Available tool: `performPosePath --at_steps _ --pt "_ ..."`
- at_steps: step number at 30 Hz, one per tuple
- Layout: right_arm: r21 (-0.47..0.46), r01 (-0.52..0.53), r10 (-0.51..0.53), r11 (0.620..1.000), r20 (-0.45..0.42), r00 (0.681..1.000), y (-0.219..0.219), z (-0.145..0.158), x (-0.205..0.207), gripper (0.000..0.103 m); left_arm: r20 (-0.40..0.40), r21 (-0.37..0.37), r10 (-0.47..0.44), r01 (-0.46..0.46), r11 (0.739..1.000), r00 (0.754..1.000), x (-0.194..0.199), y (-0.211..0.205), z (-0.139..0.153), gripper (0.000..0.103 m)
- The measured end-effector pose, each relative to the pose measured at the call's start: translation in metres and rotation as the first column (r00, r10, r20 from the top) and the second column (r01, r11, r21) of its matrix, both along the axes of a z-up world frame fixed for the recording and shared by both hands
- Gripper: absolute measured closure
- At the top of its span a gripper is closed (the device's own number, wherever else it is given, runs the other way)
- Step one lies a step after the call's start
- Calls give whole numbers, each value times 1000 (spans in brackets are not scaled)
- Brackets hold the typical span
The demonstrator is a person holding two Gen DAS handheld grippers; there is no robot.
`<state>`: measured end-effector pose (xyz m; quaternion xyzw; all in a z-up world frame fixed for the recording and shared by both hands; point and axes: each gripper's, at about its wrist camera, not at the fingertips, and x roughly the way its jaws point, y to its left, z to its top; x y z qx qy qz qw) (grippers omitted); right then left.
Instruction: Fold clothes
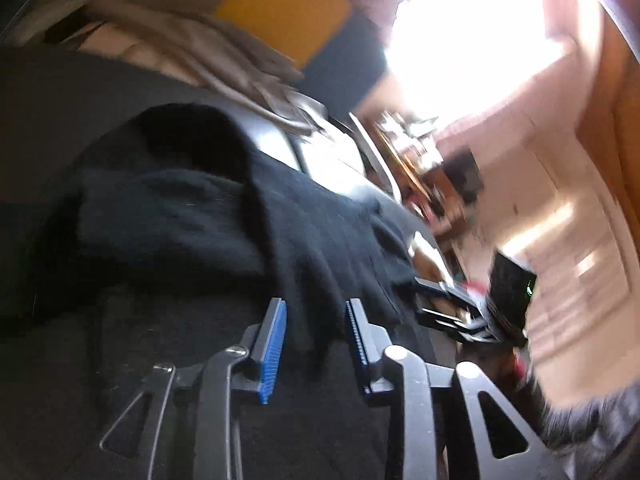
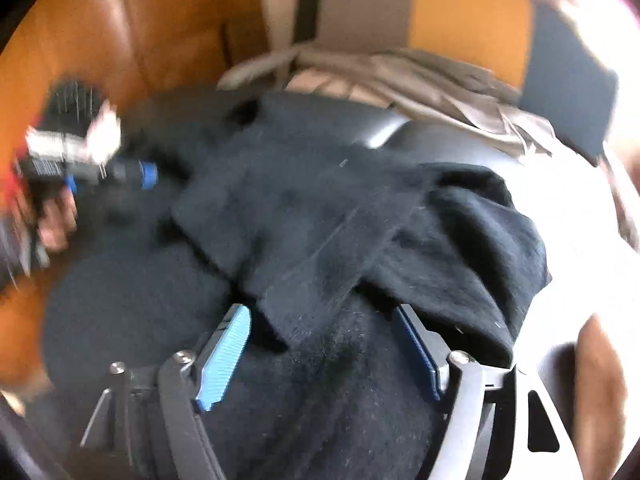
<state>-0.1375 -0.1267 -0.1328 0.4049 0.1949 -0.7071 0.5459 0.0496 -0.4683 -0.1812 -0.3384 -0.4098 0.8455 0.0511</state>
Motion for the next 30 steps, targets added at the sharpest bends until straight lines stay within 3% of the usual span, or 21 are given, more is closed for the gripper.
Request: performPosePath --at_steps 2,5,7,8,9,10,11,12,15,16,18,19,22,23,24,26,29,30 --pt "-44 71 -68 997 60 996 0 0 -14 28 28 32 32 -33 999 999 -11 -3 -7 64" --pt "-100 180 -164 978 155 974 0 0 -35 28 85 22 15 -17 1000 996 -35 9 -16 62" --pt "-91 237 -216 967 194 957 -15 -10 -49 28 119 -7 -7 8 1000 993 -50 21 -18 65" --pt "-75 236 -219 969 186 958 -24 -15 -50 34 121 -33 -16 20 999 993 -54 28 -16 71" --pt "-58 233 -220 971 174 960 -33 -19 -50 48 106 -50 -17 22 998 994 -55 34 -12 90" --pt "-40 230 -221 972 163 962 -42 -23 -50 63 90 -67 -19 25 997 996 -56 39 -8 98" --pt "-27 222 -218 975 117 969 -47 -21 -47 99 74 -84 -21 27 996 997 -57 45 -4 100" --pt "-13 214 -213 977 65 975 -51 -19 -43 98 68 -111 -16 24 994 998 -58 51 0 100" --pt "13 224 -222 975 -81 972 -58 -12 -35 99 149 -200 44 -13 980 988 -56 57 -8 98" --pt "27 260 -256 965 -117 960 -59 -15 -38 98 148 -191 61 -32 981 987 -54 56 -12 98" --pt "41 292 -286 956 -111 952 -57 -22 -46 98 131 -163 85 -64 985 988 -45 56 -13 83" --pt "29 300 -296 954 -99 950 -55 -22 -47 98 120 -148 98 -80 986 988 -38 57 -12 82" --pt "-4 331 -331 944 -65 942 -46 -18 -49 76 103 -99 159 -149 984 982 -3 59 -10 73" --pt "-32 325 -326 945 -57 944 -40 -11 -44 62 107 -91 186 -177 980 977 10 60 -11 72" --pt "-54 314 -317 948 -53 947 -37 -7 -40 39 115 -92 222 -212 973 968 27 60 -12 71" --pt "-107 278 -281 954 -14 959 -27 3 -21 9 129 -99 299 -287 953 946 65 56 -15 71" --pt "-117 234 -238 965 -25 971 -18 3 14 3 130 -115 401 -388 914 907 127 50 -17 68" --pt "-100 226 -232 969 -48 972 -18 0 24 0 152 -176 450 -424 888 880 142 48 -13 67"
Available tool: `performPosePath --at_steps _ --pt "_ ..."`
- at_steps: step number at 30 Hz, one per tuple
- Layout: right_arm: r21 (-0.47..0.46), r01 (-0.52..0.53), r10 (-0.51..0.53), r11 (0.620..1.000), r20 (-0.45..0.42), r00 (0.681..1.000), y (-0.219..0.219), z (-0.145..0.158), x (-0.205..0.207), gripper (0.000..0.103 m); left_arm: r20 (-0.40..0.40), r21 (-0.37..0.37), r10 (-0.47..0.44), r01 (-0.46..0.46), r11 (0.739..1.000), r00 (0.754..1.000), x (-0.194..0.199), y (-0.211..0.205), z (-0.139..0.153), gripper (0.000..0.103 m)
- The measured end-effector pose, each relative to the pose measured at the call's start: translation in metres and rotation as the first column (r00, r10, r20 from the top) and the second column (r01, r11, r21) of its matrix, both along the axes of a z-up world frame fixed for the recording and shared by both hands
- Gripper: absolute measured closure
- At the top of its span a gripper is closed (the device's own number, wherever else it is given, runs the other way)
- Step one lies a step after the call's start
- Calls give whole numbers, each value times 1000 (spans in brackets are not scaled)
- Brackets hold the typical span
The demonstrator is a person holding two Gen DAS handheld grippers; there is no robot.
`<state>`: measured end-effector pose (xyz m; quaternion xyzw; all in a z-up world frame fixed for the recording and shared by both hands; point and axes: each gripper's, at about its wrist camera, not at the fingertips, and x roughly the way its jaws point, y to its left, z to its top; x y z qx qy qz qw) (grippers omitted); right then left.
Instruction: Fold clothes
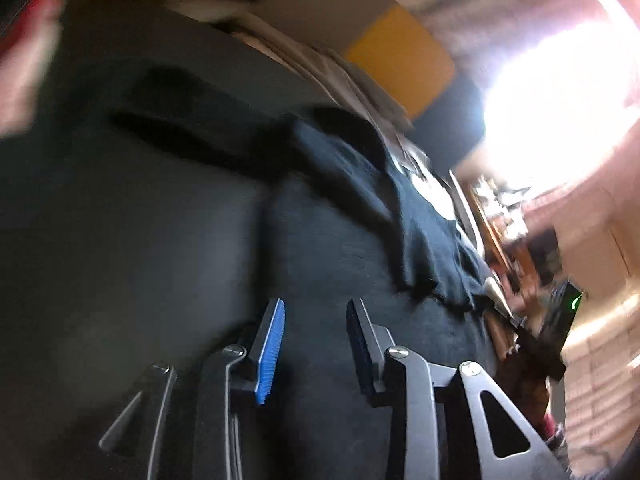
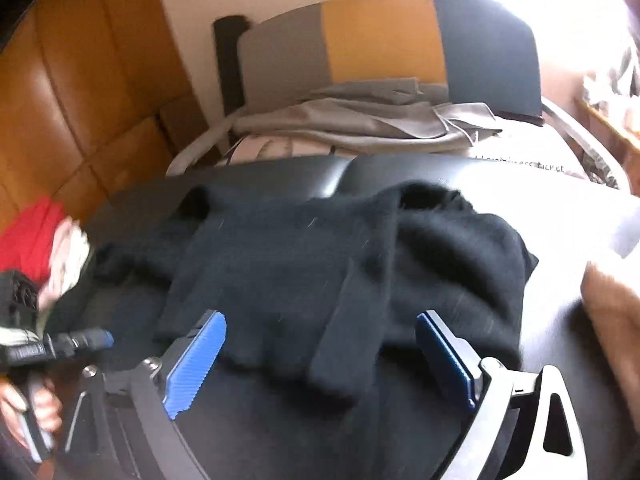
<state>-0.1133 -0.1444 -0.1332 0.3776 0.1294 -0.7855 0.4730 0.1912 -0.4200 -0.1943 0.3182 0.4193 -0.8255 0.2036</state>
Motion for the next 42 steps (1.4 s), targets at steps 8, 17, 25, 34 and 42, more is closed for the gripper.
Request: performPosePath --at_steps 8,17,25,34,42 --pt "284 73 -18 956 -193 981 -24 -43 47 0 163 -269 289 -239 933 943 120 -2 30 65" --pt "282 58 -16 958 -150 989 -23 -46 39 0 265 -441 210 -75 894 941 156 37 24 65" --pt "264 77 -30 961 -178 984 -16 -45 41 0 383 -574 269 0 819 884 132 32 9 65" --pt "250 80 -37 965 -171 984 -14 -45 44 0 447 -574 209 100 812 870 103 5 0 79" --pt "232 76 -39 970 -158 987 -10 -44 44 0 -411 150 -1 69 986 912 130 -17 48 94"
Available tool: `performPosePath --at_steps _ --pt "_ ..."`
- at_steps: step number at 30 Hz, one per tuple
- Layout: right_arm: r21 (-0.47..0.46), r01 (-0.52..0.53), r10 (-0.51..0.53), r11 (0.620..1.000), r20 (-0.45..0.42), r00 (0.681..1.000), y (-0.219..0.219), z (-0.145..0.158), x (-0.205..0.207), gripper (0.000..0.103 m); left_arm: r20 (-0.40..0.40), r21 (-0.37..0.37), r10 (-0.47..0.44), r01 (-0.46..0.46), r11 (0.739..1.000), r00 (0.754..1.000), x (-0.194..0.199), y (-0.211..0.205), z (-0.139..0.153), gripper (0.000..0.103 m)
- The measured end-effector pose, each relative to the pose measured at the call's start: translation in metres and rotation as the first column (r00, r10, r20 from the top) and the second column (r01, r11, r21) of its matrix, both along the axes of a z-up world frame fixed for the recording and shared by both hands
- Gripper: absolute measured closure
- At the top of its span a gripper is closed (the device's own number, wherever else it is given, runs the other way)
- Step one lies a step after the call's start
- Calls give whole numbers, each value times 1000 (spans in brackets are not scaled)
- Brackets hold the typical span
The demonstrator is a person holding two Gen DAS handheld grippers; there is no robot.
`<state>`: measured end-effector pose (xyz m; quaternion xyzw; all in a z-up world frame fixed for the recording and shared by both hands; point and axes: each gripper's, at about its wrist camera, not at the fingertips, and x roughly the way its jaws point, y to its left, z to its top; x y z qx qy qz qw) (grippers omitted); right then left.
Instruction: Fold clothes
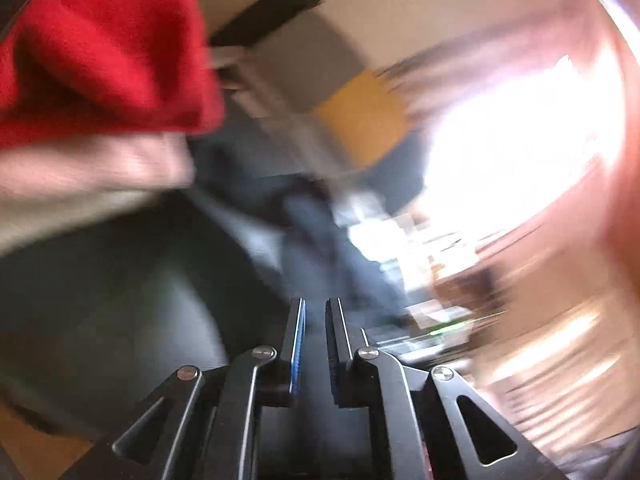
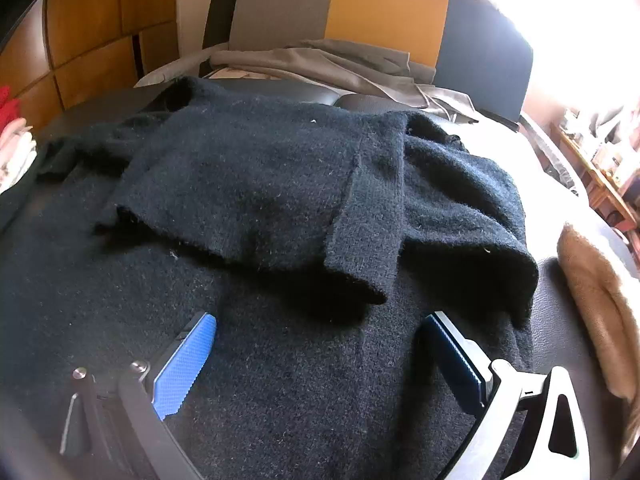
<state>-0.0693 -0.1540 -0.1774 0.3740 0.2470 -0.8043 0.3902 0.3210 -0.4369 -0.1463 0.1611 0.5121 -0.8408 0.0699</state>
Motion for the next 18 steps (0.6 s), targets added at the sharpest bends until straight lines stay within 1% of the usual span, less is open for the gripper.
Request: performPosePath --at_steps 1,2,3,4,5,6,7,8,9,10,11,12,13,14,15,16,17,18 --pt "-5 0 0 1000 3 1000 0 0 0 0 -61 40 1 1 999 998 3 1 2 94" --pt "-10 -1 1 1000 7 1000 1 0 -1 0 -78 65 21 -15 998 997 7 0 0 94" --pt "-14 -1 1 1000 9 1000 1 0 -1 0 -62 86 46 -40 995 997 10 -2 -6 93" --pt "-18 -1 1 1000 13 1000 1 0 -1 0 -27 101 76 -73 992 997 15 -3 -13 92" --pt "-22 -1 1 1000 16 1000 2 0 -2 0 58 88 122 -127 988 991 20 -5 -20 90" --pt "-25 -1 2 1000 18 1000 2 0 -2 0 169 34 177 -185 982 970 26 -3 -26 84" --pt "-28 -1 2 1000 19 1000 2 0 -2 0 272 -51 222 -217 975 936 30 1 -28 83" --pt "-30 -1 2 1000 20 1000 2 0 -2 0 340 -132 243 -209 969 909 29 7 -28 81" --pt "-33 -1 2 999 21 1000 3 0 -2 0 419 -234 259 -172 957 870 25 16 -27 79" --pt "-35 -1 2 999 23 1000 3 0 -2 0 480 -317 268 -119 941 836 20 25 -25 78" --pt "-36 -1 2 999 23 1000 3 0 -2 0 510 -366 245 -49 929 825 14 35 -23 75" --pt "-36 -1 2 999 23 1000 3 0 -2 0 534 -413 221 23 911 816 5 45 -20 73" --pt "-35 -1 2 999 22 1000 3 0 -2 0 556 -474 217 92 876 802 -4 57 -15 72" --pt "-35 -1 2 999 22 1000 3 0 -2 0 577 -550 229 166 818 784 -10 71 -10 70" --pt "-34 -1 2 999 21 1000 3 0 -2 0 599 -640 249 269 720 761 -16 89 -4 68" --pt "-33 -1 2 999 20 1000 2 0 -1 0 623 -709 262 390 587 737 -25 107 -1 68" --pt "-32 -1 2 999 19 1000 2 0 -1 0 647 -731 254 490 475 719 -35 119 -1 67" --pt "-31 -1 2 1000 19 1000 2 0 -1 0 674 -732 247 582 354 697 -44 130 -1 67"
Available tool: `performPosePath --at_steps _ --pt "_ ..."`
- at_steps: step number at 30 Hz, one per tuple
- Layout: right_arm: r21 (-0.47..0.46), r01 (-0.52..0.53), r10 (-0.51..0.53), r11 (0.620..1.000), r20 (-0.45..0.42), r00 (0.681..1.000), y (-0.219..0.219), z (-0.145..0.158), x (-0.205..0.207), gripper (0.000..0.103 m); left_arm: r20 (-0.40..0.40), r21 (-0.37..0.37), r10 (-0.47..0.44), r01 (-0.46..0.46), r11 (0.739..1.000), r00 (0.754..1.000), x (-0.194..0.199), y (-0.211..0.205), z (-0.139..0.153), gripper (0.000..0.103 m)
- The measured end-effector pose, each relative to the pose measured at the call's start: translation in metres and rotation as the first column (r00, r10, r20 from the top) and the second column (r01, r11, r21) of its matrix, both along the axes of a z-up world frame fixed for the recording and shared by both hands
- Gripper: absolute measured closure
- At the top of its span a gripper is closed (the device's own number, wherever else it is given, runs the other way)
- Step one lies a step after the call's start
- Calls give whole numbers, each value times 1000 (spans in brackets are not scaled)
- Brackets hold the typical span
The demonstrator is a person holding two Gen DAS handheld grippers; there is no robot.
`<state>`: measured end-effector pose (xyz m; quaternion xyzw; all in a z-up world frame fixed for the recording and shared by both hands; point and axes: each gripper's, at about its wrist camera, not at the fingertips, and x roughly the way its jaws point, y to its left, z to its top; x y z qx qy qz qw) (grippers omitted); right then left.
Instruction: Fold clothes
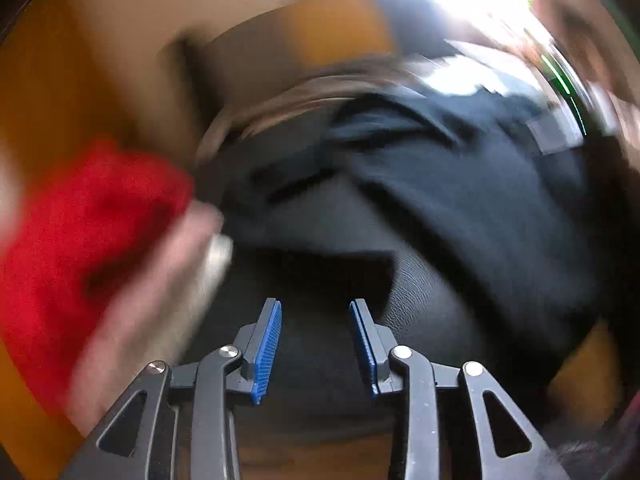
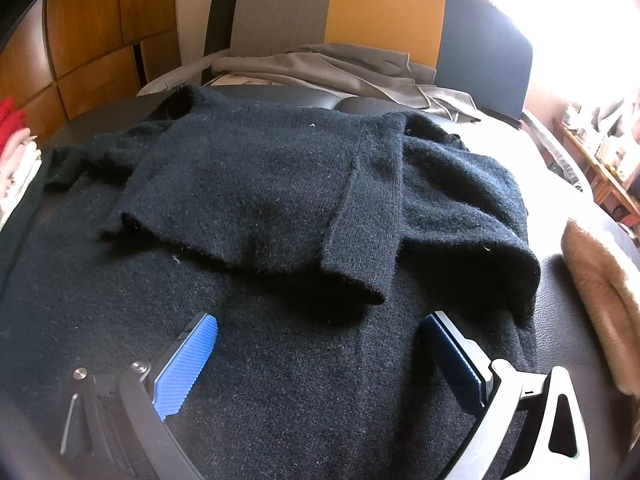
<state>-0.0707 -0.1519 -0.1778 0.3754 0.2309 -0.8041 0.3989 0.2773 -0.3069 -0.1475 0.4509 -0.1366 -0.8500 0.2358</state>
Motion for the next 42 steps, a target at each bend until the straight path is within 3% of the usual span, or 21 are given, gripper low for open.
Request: performPosePath --at_steps 2,5,8,11,14,15,16,17,18,19,22,25,27,28,30,32,34,37,42 --pt "2 0 0 1000 0 1000 0 0 0 0 141 -124 -160 178 976 977 -14 5 -6 67" --pt "7 1 -1 1000 -5 1000 -1 0 1 0 297 -189 -284 348 918 911 -36 -7 -14 67" --pt "10 2 -2 1000 -7 1000 -1 0 1 0 415 -178 -371 474 863 831 -50 -20 -18 66" --pt "9 2 -2 1000 -5 1000 -1 0 0 0 519 -134 -438 576 806 734 -58 -20 -30 65" --pt "10 3 -3 1000 -5 1000 -1 0 0 0 591 -49 -466 606 794 659 -74 -30 -50 65" --pt "10 2 -2 1000 -5 1000 -1 1 0 0 576 -53 -466 600 798 671 -77 -33 -51 69" --pt "10 2 -2 1000 -4 1000 0 1 -1 0 545 -41 -463 574 818 699 -81 -37 -49 73" --pt "10 1 -1 1000 -3 1000 0 1 -1 0 512 -1 -449 523 853 733 -87 -43 -46 91" --pt "9 1 -1 1000 -3 1000 0 1 -1 0 479 41 -430 470 882 765 -93 -50 -43 98" --pt "9 1 -1 1000 -2 1000 0 1 -2 0 448 74 -412 426 902 793 -97 -54 -40 98" --pt "11 1 -1 1000 -4 1000 0 0 -1 0 334 157 -378 344 926 864 -97 -62 -24 99" --pt "12 2 -2 1000 -5 1000 0 0 0 0 123 285 -284 241 928 951 -100 -82 16 99" --pt "14 2 -2 1000 -6 1000 -1 0 1 0 -36 382 -186 185 905 982 -100 -106 50 99" --pt "14 2 -2 1000 -6 1000 -1 0 1 0 -110 430 -129 164 888 986 -99 -119 68 99" --pt "14 2 -2 1000 -6 1000 0 0 1 0 -235 511 -18 140 848 972 -96 -144 100 99" --pt "14 1 -1 1000 -6 1000 0 0 0 0 -333 590 103 122 798 937 -97 -169 127 99" --pt "13 2 -2 1000 -7 1000 0 0 1 0 -415 662 221 126 739 883 -102 -195 150 99" --pt "11 3 -3 1000 -6 1000 0 0 2 0 -508 712 326 176 679 797 -106 -212 183 99" --pt "2 3 -3 1000 0 1000 2 0 1 0 -581 696 333 242 676 742 -129 -197 226 99"
